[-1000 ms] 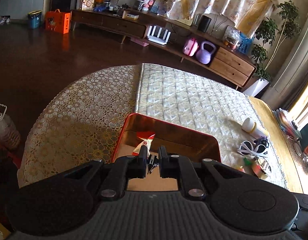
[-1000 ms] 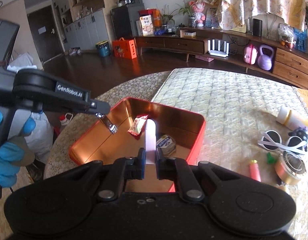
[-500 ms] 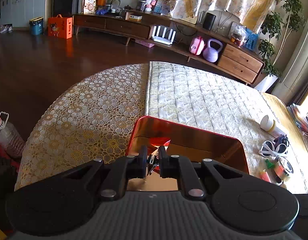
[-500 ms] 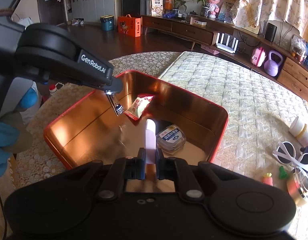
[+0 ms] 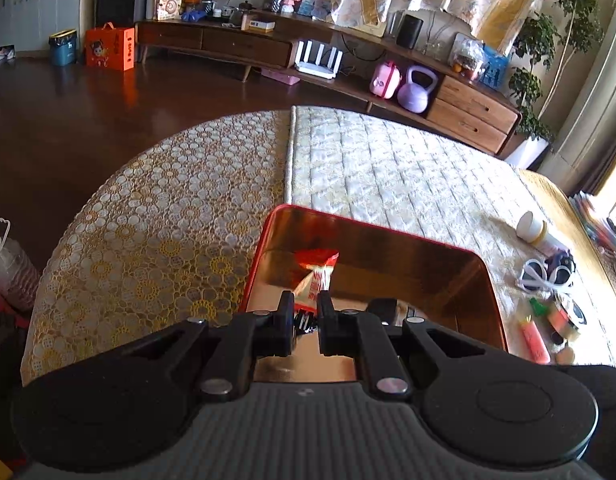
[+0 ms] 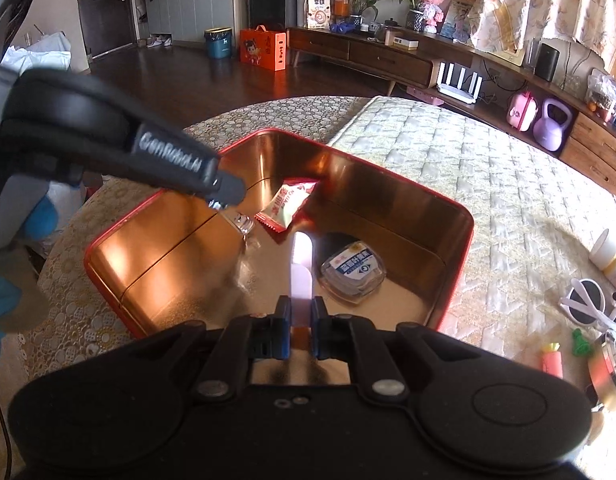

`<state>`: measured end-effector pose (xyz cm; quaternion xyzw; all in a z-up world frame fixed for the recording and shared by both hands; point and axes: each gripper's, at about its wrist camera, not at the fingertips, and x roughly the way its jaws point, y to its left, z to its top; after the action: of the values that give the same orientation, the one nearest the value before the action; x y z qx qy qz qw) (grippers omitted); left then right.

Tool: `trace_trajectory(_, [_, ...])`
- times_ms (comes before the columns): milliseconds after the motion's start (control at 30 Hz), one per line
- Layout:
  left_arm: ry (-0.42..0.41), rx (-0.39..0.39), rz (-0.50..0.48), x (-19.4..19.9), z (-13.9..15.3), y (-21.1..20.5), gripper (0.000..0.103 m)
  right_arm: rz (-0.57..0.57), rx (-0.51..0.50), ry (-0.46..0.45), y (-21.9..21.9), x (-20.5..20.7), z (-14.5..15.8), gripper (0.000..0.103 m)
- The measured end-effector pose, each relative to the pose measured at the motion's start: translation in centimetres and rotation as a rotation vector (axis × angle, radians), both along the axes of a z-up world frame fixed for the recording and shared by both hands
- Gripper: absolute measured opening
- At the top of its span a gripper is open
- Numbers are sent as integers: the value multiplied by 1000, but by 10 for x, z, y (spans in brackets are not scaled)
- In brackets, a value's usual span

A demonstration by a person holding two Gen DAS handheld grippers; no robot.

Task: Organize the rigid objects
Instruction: 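Carry the clipper and comb into the red tin box and release them, then lift both tools out of the box back toward the items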

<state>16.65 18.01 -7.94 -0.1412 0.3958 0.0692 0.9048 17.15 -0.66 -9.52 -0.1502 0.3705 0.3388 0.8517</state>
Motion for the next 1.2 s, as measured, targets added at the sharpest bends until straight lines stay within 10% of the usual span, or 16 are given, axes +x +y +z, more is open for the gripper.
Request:
trace_trajectory(800, [64, 16, -21, -29, 0, -19, 12, -36, 173, 28, -44, -25, 40, 36])
trace_trajectory(1200, [5, 28, -67, -47, 23, -47, 32, -84, 269, -12, -86, -46, 62, 54])
